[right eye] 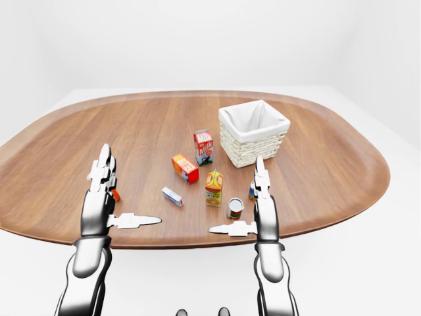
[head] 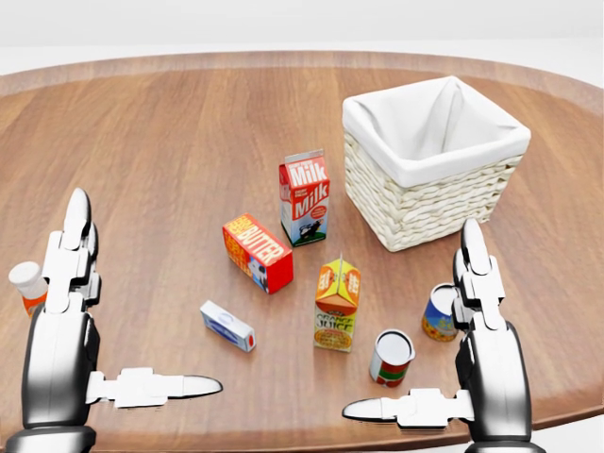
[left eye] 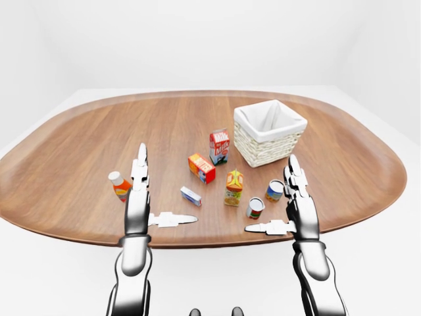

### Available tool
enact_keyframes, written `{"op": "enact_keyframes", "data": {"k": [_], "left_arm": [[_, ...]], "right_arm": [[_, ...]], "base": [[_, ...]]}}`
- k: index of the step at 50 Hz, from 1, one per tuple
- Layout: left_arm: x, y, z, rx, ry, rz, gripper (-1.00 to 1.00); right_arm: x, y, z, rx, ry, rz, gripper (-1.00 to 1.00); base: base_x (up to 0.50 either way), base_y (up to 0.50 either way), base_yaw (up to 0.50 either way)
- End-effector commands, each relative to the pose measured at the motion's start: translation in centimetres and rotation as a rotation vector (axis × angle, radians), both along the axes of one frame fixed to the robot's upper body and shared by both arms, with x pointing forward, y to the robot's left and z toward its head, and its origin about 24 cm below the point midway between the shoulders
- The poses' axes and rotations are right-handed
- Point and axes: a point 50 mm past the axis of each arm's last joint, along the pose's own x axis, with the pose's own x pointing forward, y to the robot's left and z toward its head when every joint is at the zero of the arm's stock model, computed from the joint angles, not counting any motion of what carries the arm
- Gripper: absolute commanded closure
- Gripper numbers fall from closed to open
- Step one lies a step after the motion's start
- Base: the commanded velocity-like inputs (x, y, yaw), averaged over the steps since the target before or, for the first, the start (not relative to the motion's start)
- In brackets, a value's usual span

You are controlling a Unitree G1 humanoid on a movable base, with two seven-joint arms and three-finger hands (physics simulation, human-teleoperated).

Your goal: Pick up the alphabet soup and the tomato sauce, and put them in the basket.

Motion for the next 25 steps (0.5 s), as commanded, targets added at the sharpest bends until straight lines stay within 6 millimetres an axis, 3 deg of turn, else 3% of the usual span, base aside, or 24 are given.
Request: {"op": "enact_keyframes", "data": {"k": [1, 25], "left_arm": [[0.0, -0.06, -0.18, 0.0, 0.008, -0.002, -1.0], [0.09, -0.11, -0.29, 0.004, 0.013, -0.004, -1.0]], "right_arm": [[0.0, 0.02, -0.15, -0.002, 0.007, 0.001, -1.0], [0.04, 0.01, -0.04, 0.0, 0.002, 0.002, -1.0]], "base": [[0.17, 0.0, 0.0], [0.17, 0.0, 0.0]]}}
